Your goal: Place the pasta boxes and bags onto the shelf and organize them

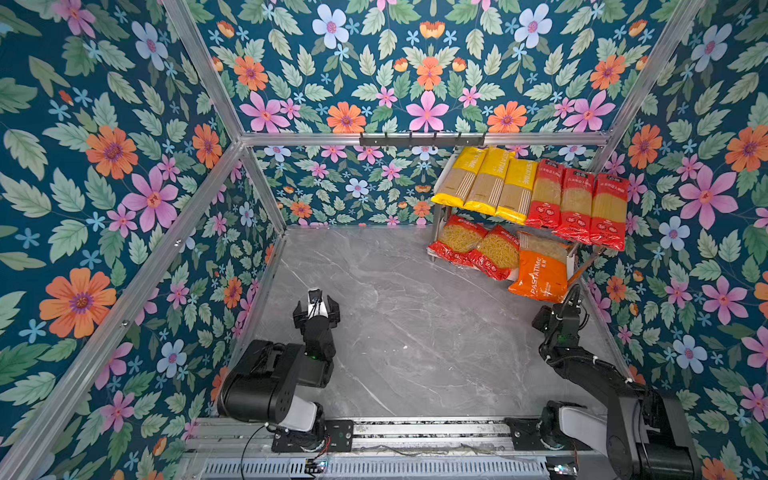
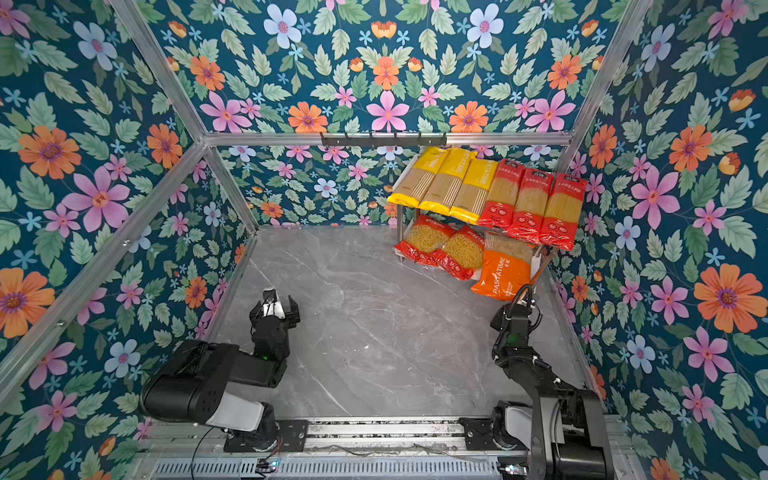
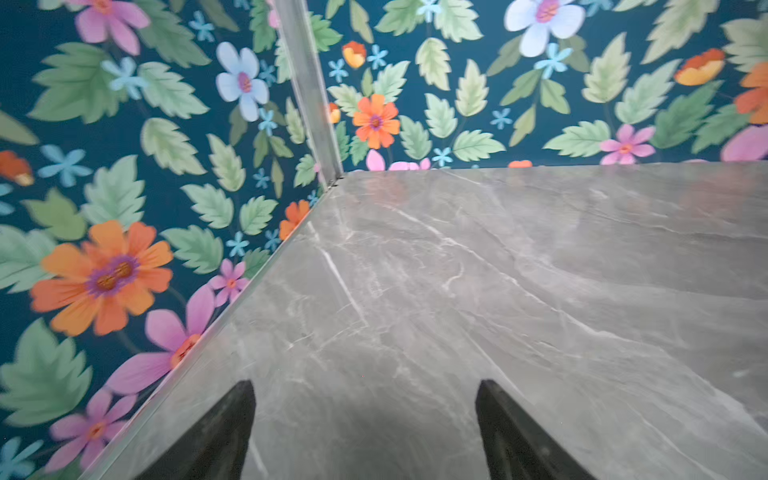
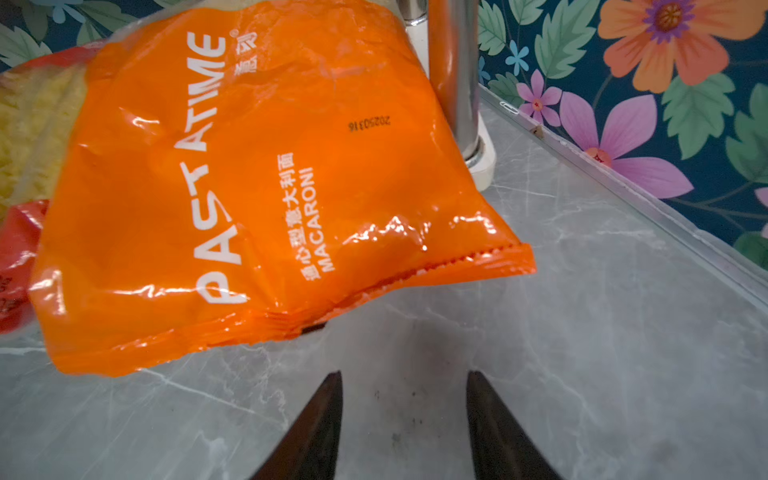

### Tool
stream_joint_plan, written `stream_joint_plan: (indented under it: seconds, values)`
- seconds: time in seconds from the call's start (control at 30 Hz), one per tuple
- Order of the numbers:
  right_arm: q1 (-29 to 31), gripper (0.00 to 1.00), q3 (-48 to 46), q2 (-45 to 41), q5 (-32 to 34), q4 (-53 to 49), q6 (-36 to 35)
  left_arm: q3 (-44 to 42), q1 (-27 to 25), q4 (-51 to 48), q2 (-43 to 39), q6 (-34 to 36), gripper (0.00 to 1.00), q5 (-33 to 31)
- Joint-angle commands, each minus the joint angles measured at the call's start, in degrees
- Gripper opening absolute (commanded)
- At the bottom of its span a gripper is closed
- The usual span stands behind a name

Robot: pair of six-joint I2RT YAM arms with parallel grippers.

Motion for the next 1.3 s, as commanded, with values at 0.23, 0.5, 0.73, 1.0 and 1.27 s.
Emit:
stream_joint_plan:
  seconds: [0.23,0.5,0.73,1.0,1.27]
  values:
    - [-0.58,0.65,-6.92,8.75,0.37,33.73,-6.67,2.1,3.4,10.36,6.43,-1.41,0.86,5.56]
    - [-0.05,0.75,-1.08,8.41,-2.36,20.66,-7.63,7.63,8.44,-4.52,4.34,-7.58,0.89,8.38]
    - [3.19,0.76,4.06,11.91,-1.71,15.21,-11.21,7.39,8.46,-4.44,4.13,-7.72,1.0,8.29]
    - [3.2,0.99,3.28,12.19,-1.7,17.44,-11.49,7.39,8.39,-4.22,4.12,-7.63,1.0,8.02]
    - [3.19,0.99,3.19,12.15,-1.69,17.65,-11.48,7.39,8.35,-4.22,4.17,-7.54,1.0,8.05]
